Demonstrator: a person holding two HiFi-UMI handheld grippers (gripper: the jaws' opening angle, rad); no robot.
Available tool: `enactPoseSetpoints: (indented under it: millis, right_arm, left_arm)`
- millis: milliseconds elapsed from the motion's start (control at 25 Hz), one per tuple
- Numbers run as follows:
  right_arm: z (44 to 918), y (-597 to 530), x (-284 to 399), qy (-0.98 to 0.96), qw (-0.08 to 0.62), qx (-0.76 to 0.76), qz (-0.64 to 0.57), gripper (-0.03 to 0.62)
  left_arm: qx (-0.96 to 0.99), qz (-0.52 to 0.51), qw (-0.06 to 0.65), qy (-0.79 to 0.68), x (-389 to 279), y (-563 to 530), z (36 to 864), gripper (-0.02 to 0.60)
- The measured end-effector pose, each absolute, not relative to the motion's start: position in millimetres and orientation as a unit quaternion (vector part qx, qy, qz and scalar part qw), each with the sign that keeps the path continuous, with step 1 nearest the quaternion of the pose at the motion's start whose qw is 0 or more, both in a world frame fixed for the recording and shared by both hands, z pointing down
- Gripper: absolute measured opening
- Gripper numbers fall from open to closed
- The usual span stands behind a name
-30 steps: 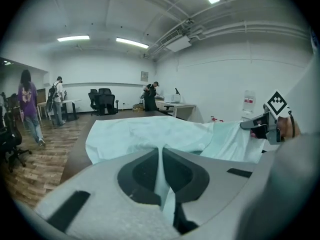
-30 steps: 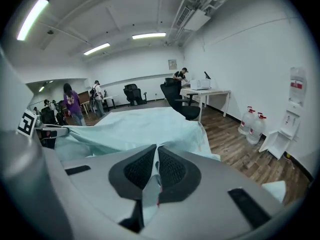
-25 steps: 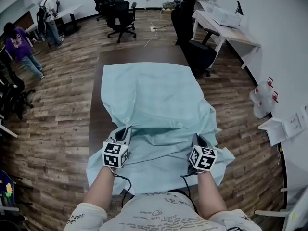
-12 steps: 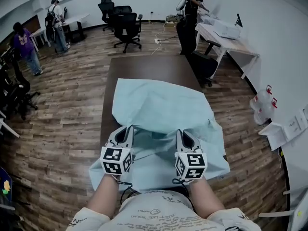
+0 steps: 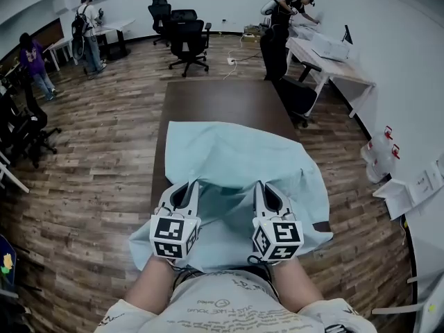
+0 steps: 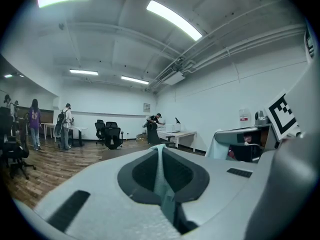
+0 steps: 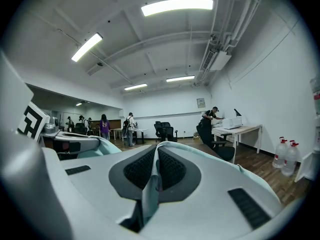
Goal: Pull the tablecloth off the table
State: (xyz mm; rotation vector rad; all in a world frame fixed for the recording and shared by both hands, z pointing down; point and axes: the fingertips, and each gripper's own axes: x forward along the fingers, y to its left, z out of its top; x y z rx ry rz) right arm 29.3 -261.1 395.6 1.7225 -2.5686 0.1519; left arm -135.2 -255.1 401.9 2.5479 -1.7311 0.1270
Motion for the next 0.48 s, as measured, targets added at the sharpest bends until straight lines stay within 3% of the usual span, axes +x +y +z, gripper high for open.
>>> enactPoseSetpoints:
  millis: [480]
  right_arm:
    - [402.3,-259.2,35.2,-0.823,0.033,0.564,0.059,0.015]
  left_arm:
    - [0.828,0.059,0.045,-0.556,-128.1,-255.4,408.7,0.009]
